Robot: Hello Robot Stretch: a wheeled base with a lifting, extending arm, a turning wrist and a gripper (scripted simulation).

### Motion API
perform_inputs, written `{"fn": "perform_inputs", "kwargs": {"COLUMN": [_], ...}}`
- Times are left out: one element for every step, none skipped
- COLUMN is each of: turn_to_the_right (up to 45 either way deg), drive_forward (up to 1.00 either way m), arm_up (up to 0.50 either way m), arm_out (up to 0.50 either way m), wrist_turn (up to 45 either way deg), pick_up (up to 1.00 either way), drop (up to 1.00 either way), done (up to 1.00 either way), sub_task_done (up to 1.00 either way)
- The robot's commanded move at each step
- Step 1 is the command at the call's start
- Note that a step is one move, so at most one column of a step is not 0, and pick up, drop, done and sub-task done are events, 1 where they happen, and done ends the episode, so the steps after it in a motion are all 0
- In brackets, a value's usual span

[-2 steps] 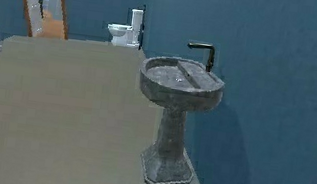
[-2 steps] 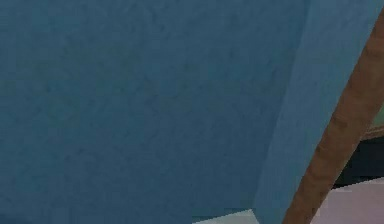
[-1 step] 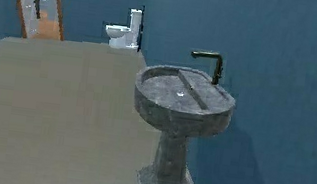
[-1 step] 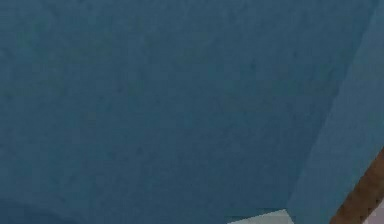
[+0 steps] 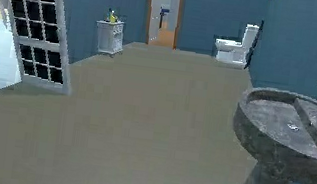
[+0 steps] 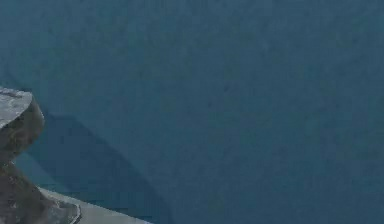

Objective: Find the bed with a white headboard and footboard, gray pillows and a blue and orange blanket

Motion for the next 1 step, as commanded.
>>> {"fn": "perform_inputs", "kwargs": {"turn_to_the_right": [0.0], "drive_forward": [1.0], "arm_up": [0.0], "arm_out": [0.0], "wrist_turn": [0.0], "pick_up": [0.0], "drop": [0.0], "done": [0.0], "sub_task_done": [0.0]}}
